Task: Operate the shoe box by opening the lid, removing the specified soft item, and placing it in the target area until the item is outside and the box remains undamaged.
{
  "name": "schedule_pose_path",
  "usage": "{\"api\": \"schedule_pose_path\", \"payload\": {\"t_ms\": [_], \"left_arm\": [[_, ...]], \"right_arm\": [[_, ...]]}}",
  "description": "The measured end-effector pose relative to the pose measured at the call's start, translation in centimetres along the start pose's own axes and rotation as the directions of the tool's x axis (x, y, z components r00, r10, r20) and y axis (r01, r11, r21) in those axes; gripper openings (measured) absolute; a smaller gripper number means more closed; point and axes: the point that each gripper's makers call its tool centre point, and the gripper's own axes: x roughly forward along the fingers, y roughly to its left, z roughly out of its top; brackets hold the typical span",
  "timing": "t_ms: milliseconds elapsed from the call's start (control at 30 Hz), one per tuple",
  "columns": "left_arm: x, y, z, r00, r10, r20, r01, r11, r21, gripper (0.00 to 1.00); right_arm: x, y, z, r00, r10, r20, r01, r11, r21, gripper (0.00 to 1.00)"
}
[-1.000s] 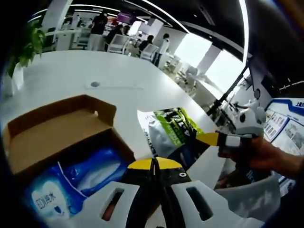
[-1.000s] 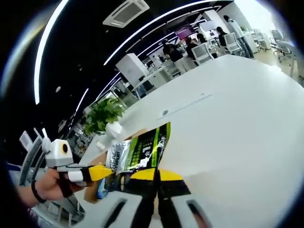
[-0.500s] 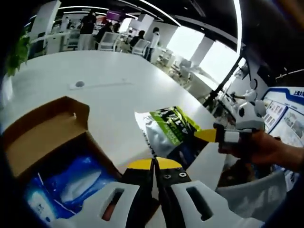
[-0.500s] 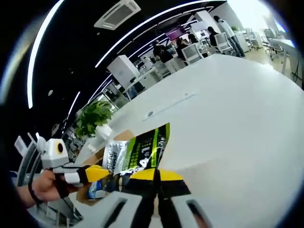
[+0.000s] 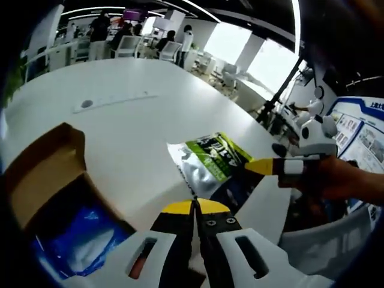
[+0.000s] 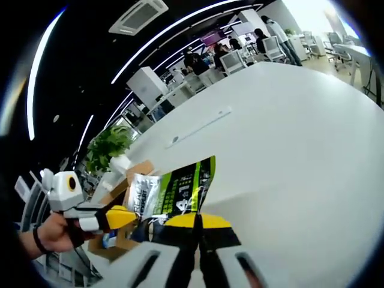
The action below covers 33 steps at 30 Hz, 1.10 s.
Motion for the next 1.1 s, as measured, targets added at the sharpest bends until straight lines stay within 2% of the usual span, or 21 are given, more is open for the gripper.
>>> {"api": "schedule_pose_path", "payload": {"t_ms": [233,333,567,800,1100], "left_arm": [[1.1,0.6,0.2,1.000,0.012,-0.014,-0.012,1.000,0.019,0.00],[1.1,0.8,0.3,1.000,0.021,-0.021,-0.020,0.998,0.057,0.00],[1.6,1.0,0.5,0.999,0.042,-0.034,-0.038,0.995,0.095,0.00],[2.5,1.1,0.7,0.998,0.050,-0.044,-0.046,0.994,0.095,0.00],[3.5,1.5,0.3,0.991,0.095,-0.093,-0.079,0.984,0.157,0.00]], "right_arm": [[0.9,-0.6,0.6,1.000,-0.005,-0.011,0.005,1.000,-0.002,0.00],[1.4,-0.7,0.5,0.999,-0.006,-0.033,0.005,0.999,-0.033,0.00],[2.1,-1.3,0.9,0.999,-0.010,-0.034,0.010,1.000,-0.021,0.00],[2.5,-2.0,1.1,0.999,-0.016,-0.042,0.015,1.000,-0.026,0.00],[3.5,-2.5,1.2,0.998,-0.025,-0.055,0.023,0.999,-0.027,0.00]]}}
